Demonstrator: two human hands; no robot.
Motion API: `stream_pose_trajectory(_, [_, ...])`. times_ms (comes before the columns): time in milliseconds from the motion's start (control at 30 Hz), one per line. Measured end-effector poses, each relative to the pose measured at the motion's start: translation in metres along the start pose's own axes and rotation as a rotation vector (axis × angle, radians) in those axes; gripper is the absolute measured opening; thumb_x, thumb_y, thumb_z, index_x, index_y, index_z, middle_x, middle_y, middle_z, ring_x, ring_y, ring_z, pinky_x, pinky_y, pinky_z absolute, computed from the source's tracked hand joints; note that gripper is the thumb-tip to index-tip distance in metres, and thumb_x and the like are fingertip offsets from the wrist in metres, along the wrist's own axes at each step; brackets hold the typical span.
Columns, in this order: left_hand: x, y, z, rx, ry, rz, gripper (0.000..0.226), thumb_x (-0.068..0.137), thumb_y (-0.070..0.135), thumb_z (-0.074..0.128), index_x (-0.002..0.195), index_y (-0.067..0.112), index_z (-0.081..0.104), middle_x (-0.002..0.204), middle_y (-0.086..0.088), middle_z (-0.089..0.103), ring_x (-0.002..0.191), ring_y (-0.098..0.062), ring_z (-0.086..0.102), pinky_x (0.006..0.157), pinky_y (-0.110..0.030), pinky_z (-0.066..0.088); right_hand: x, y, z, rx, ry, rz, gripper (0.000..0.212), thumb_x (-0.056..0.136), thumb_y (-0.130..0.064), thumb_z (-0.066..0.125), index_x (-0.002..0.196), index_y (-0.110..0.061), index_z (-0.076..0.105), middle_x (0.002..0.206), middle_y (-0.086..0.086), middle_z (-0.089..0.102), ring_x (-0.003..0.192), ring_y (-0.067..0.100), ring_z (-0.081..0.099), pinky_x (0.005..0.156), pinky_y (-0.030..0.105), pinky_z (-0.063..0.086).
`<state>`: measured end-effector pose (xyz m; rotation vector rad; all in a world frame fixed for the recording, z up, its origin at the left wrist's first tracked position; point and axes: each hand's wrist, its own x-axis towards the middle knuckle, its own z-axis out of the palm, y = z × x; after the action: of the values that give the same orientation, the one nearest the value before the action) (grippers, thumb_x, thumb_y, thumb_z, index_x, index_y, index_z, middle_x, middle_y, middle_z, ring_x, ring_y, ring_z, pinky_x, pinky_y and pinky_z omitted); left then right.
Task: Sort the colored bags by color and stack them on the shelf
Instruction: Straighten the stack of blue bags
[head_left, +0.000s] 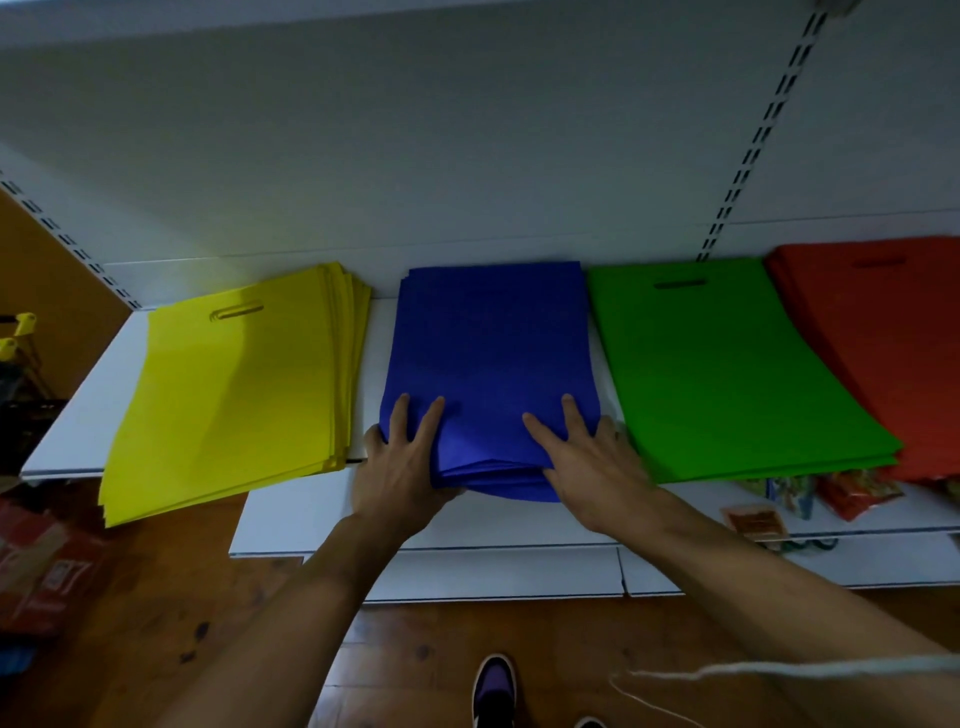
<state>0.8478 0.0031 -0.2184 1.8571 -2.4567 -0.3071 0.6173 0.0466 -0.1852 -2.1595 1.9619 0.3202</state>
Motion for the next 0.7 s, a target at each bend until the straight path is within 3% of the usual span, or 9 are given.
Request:
stream_pose_trajectory(133, [-0.01, -0.008, -0.003, -0.12, -0.03, 0.029, 0.122, 0.057, 0.063, 0.08, 0.15, 0.039, 0.005, 0.159, -0.003, -0.014, 0.144, -0.039, 0.008, 0.102, -0.056, 0.042, -0.008, 0.003, 0.003, 0.164, -0.038, 0.016, 0.087, 0.086, -0.072, 0.044, 0.151, -0.044, -0.005, 0.16, 0.004, -0.018, 0.142, 0.048, 0.005, 0.115, 0.054, 0.02])
stream_pose_trajectory(233, [-0.017, -0.016, -0.009, -0.266, -0.062, 0.066, 0.122, 0.048, 0.077, 0.071, 0.15, 0.038, 0.015, 0.158, 0.006, -0.021, 0.147, -0.03, 0.001, 0.109, -0.051, 0.036, -0.009, 0.012, -0.003, 0.415, -0.093, 0.053, 0.093, 0.073, -0.085, 0.044, 0.151, -0.048, 0.008, 0.159, -0.008, -0.024, 0.145, 0.042, -0.008, 0.116, 0.054, 0.014])
stream_pose_trajectory(333, [-0.016, -0.012, -0.013, -0.487, 0.008, -0.105, 0.104, 0.061, 0.078, 0.06, 0.148, 0.034, 0.024, 0.161, 0.0, -0.006, 0.147, -0.028, 0.008, 0.11, -0.047, 0.034, 0.011, 0.017, -0.008, 0.649, 0.025, 0.174, 0.073, 0.087, -0.071, 0.04, 0.151, -0.038, 0.024, 0.161, 0.001, -0.016, 0.147, 0.039, -0.002, 0.118, 0.051, 0.017])
stream_pose_trajectory(400, [-0.009, -0.008, -0.013, -0.584, 0.086, -0.237, 0.089, 0.073, 0.069, 0.057, 0.147, 0.027, 0.032, 0.155, -0.011, 0.023, 0.14, -0.033, 0.03, 0.107, -0.049, 0.041, 0.026, 0.014, -0.008, 0.679, 0.085, 0.251, 0.065, 0.095, -0.056, 0.043, 0.152, -0.03, 0.024, 0.161, 0.012, -0.009, 0.147, 0.039, 0.004, 0.118, 0.049, 0.019])
stream_pose_trajectory(467, [-0.002, -0.009, -0.012, -0.522, 0.092, -0.233, 0.073, 0.084, 0.055, 0.06, 0.144, 0.022, 0.037, 0.141, -0.014, 0.046, 0.124, -0.035, 0.047, 0.099, -0.052, 0.047, 0.032, 0.01, -0.007, 0.627, 0.07, 0.268, 0.065, 0.096, -0.048, 0.048, 0.152, -0.03, 0.022, 0.16, 0.014, -0.006, 0.145, 0.04, 0.006, 0.118, 0.047, 0.021])
stream_pose_trajectory(600, [0.005, -0.011, -0.012, -0.444, 0.025, -0.214, 0.063, 0.084, 0.035, 0.069, 0.14, 0.022, 0.042, 0.133, -0.013, 0.051, 0.116, -0.032, 0.051, 0.097, -0.049, 0.048, 0.029, 0.013, -0.006, 0.617, 0.086, 0.285, 0.071, 0.091, -0.046, 0.057, 0.152, -0.032, 0.023, 0.16, 0.015, -0.005, 0.144, 0.038, 0.01, 0.116, 0.042, 0.023])
stream_pose_trajectory(700, [0.012, -0.013, -0.017, -0.458, -0.033, -0.21, 0.065, 0.083, 0.039, 0.07, 0.139, 0.024, 0.042, 0.132, -0.011, 0.05, 0.111, -0.028, 0.054, 0.09, -0.044, 0.054, 0.029, 0.012, -0.011, 0.576, 0.066, 0.275, 0.074, 0.092, -0.048, 0.054, 0.153, -0.029, 0.018, 0.159, 0.017, -0.012, 0.145, 0.039, 0.003, 0.118, 0.044, 0.019])
